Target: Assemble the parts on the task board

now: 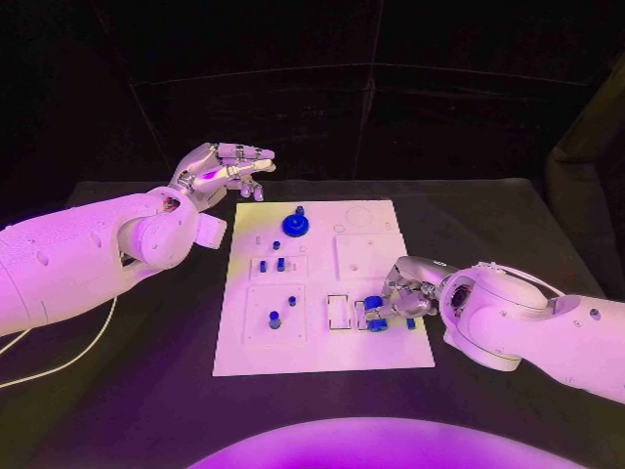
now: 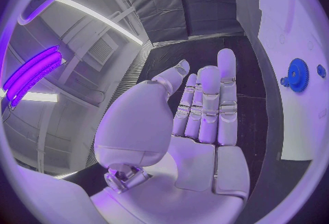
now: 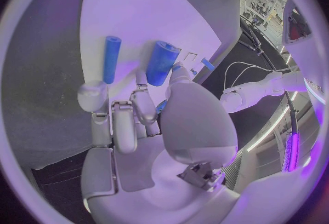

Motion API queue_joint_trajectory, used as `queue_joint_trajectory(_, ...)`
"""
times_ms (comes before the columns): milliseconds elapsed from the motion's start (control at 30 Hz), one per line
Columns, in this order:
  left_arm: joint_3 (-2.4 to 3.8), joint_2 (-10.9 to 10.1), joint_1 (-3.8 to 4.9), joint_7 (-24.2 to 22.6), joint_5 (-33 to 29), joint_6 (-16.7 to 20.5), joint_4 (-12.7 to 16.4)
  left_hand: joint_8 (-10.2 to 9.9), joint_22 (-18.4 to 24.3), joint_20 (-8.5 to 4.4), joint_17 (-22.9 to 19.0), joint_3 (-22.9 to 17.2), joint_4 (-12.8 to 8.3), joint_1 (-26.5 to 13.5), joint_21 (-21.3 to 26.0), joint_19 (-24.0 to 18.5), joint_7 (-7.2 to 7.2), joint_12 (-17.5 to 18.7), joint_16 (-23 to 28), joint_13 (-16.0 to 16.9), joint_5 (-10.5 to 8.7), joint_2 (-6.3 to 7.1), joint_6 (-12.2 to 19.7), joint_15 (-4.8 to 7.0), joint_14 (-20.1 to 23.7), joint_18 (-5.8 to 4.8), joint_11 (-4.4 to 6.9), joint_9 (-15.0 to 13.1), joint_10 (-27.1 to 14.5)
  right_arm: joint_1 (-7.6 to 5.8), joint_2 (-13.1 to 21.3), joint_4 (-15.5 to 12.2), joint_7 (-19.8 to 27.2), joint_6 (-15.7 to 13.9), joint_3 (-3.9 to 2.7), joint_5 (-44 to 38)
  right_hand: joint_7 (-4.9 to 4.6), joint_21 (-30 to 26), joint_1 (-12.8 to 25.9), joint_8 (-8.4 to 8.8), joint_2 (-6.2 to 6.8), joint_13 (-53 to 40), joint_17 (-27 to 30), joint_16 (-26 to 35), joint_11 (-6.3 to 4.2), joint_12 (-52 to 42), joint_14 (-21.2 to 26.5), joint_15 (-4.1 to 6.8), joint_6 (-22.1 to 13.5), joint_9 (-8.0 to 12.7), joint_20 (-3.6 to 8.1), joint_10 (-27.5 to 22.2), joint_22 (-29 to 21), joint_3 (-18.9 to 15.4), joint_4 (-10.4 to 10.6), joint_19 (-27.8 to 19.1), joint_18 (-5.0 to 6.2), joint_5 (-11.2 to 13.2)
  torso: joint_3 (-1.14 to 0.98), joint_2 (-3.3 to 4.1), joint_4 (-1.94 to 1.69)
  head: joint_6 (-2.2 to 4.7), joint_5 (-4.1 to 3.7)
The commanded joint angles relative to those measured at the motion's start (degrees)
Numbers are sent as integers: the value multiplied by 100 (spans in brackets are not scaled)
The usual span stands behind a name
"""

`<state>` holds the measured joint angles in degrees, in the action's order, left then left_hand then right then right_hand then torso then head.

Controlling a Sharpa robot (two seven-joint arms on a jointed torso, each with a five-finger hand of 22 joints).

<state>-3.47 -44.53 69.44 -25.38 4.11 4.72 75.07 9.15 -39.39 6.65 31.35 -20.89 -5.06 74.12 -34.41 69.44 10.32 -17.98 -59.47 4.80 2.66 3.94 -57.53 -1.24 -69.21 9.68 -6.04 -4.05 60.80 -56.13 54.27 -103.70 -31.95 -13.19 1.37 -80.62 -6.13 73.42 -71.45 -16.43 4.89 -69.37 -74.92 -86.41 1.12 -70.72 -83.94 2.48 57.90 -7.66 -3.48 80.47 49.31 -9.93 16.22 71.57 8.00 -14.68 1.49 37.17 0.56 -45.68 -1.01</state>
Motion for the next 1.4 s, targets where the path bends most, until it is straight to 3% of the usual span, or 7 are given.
queue_joint_trajectory(33, 5, -6, 8, -6, -20, -80, 14, 33, 7, 14, -10, 35, -12, -14, 19, 7, 7, -37, 29, 7, 9, -15, 25, 2, 53, 71, -9, 3, -28, 59, -13, 15, -140, 156, 45, -109, 59, 31, -109, -40, -49, -37, -606, -28, -18, -43, -434, 50, 6, -12, 15, 29, 8, -1, -48, 35, -87, -145, 5, -6, 3, -2, -2)
queue_joint_trajectory(267, 5, -12, 8, 9, -20, -95, 20, 33, 7, 14, -10, 35, -12, -14, 19, 7, 7, -37, 29, 7, 9, -15, 25, 2, 53, 71, -9, 3, -28, 65, 32, -3, -187, 32, 44, -75, 74, 26, -327, -109, -189, -134, -622, -32, -36, -67, -436, 65, 33, -42, 31, 44, 3, -14, -162, 33, -86, -685, 3, -2, 5, 2, -12)
queue_joint_trajectory(433, 4, -13, 8, 17, -20, -107, 22, 33, 7, 14, -10, 35, -12, -14, 19, 7, 7, -37, 29, 7, 9, -15, 25, 2, 53, 71, -9, 3, -28, 66, 91, -44, -177, -129, 43, 103, 81, 24, -590, -123, -292, -195, -634, -35, -54, -65, -437, 83, 38, -46, 49, 50, 5, 55, -294, 37, -86, -1611, 0, -4, 1, -3, -11)
queue_joint_trajectory(600, 4, -14, 8, 22, -20, -114, 20, 37, 11, 14, -20, 49, -16, -8, 24, 10, 6, -48, 30, 8, 9, -17, 31, 2, 59, 72, -8, 3, -38, 65, 166, -105, -141, -287, 42, 333, 86, 20, -679, -117, -308, -208, -645, -38, -63, -36, -439, 90, 45, -38, 56, 43, 1, 110, -321, 36, -86, -2042, 5, -8, 4, -3, -23)
queue_joint_trajectory(700, 4, -11, 8, 27, -20, -120, 19, 37, 11, 14, -20, 49, -16, -8, 24, 10, 6, -48, 30, 8, 9, -17, 31, 2, 59, 72, -8, 3, -38, 65, 186, -124, -127, -332, 42, 444, 84, 21, -668, -115, -296, -212, -652, -40, -62, -32, -440, 89, 47, -36, 56, 44, 4, 108, -311, 38, -87, -2085, 7, -7, 2, -3, -28)
queue_joint_trajectory(1000, 4, -9, 8, 38, -20, -128, 22, 37, 11, 14, -20, 49, -16, -8, 24, 10, 6, -48, 30, 8, 9, -17, 31, 2, 59, 72, -8, 3, -38, 64, 175, -105, -173, -397, 41, 590, 82, 17, -518, -121, -229, -236, -668, -45, -53, -22, -443, 81, 68, -36, 49, 68, 1, 8, -228, 37, -87, -1754, 10, -7, -4, 1, -30)
queue_joint_trajectory(1400, 3, -10, 8, 49, -20, -144, 25, 37, 11, 14, -20, 49, -16, -8, 24, 10, 6, -48, 30, 8, 9, -17, 31, 2, 59, 72, -8, 3, -38, 59, 259, -380, 140, -1298, 35, 869, 141, 83, -407, -192, -227, -346, -839, -110, -97, -108, -477, 111, 232, -74, 69, 153, 147, -80, -155, 118, -108, -1591, 14, -9, 1, 8, -5)
